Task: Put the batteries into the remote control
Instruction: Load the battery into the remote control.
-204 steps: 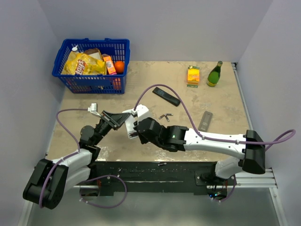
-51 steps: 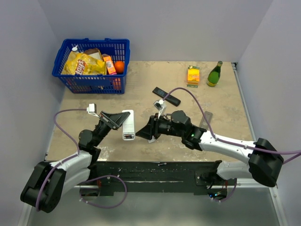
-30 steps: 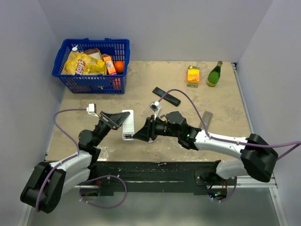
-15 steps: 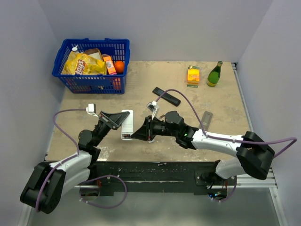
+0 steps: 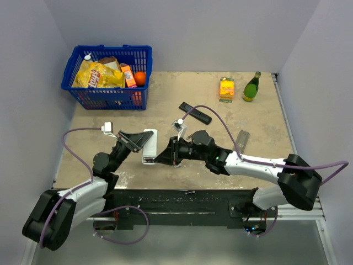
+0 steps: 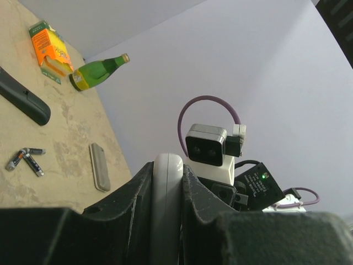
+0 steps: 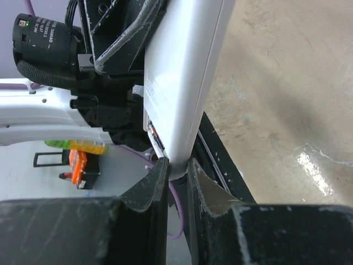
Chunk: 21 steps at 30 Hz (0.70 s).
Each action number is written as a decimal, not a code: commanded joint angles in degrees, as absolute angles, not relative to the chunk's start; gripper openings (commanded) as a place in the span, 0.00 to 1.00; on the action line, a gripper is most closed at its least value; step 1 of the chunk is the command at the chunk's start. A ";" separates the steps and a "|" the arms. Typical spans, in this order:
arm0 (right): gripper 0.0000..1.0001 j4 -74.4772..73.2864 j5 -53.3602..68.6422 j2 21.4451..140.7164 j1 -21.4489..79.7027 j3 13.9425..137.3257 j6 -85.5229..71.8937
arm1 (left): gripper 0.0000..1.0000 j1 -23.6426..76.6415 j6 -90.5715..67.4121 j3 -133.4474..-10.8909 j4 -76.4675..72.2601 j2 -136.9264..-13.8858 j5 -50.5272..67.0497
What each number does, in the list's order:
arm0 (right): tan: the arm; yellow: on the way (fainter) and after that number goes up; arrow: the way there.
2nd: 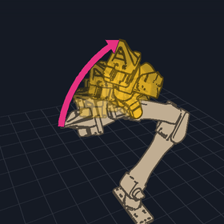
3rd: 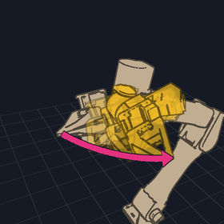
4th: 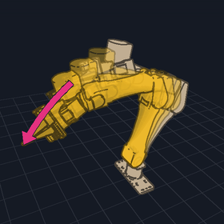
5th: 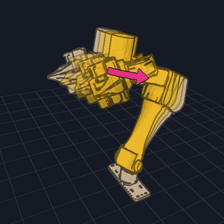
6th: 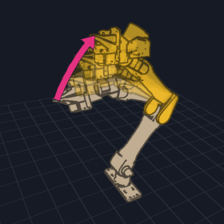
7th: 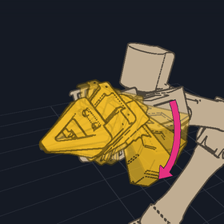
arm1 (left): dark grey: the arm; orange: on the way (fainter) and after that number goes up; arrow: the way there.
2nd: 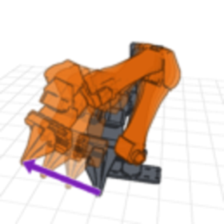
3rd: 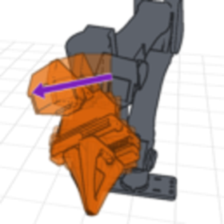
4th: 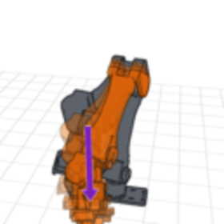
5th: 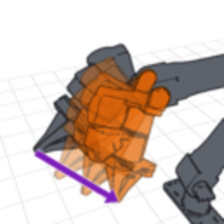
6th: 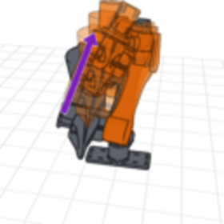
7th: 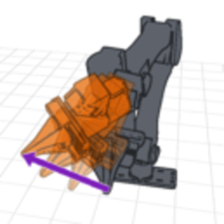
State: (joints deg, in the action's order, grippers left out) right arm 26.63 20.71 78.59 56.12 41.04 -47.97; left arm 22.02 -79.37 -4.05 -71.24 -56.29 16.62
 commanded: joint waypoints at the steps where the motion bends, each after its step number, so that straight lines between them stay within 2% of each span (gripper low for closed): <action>1: 0.00 26.55 15.03 77.96 56.34 44.29 -46.50 | 0.00 24.52 -80.69 -5.80 -76.81 -55.37 19.42; 2: 0.00 25.50 15.03 77.44 56.34 44.64 -45.10 | 0.00 24.52 -80.60 -5.80 -76.73 -55.20 19.86; 5: 0.00 22.42 15.12 76.21 56.34 45.26 -42.55 | 0.16 24.17 -79.19 -6.06 -75.33 -54.41 21.35; 6: 0.00 21.11 15.20 74.98 56.34 45.26 -42.02 | 0.27 23.82 -78.41 -6.33 -74.54 -54.23 22.75; 8: 0.00 19.52 15.03 73.83 56.25 45.44 -40.18 | 0.41 22.59 -77.79 -6.94 -71.73 -53.70 24.34; 11: 0.00 17.58 15.12 71.90 56.25 45.44 -38.24 | 0.51 19.87 -76.82 -7.99 -69.70 -53.79 29.43; 19: 0.00 16.61 15.91 70.66 56.25 46.32 -36.39 | 0.55 18.11 -73.83 -12.21 -65.75 -57.57 43.59; 20: 0.00 16.44 15.65 70.75 56.25 46.49 -36.30 | 0.47 18.11 -73.57 -12.22 -65.48 -57.57 44.20; 21: 0.00 15.74 15.56 70.75 56.16 46.93 -36.12 | 0.42 18.11 -73.13 -12.22 -65.22 -57.31 44.73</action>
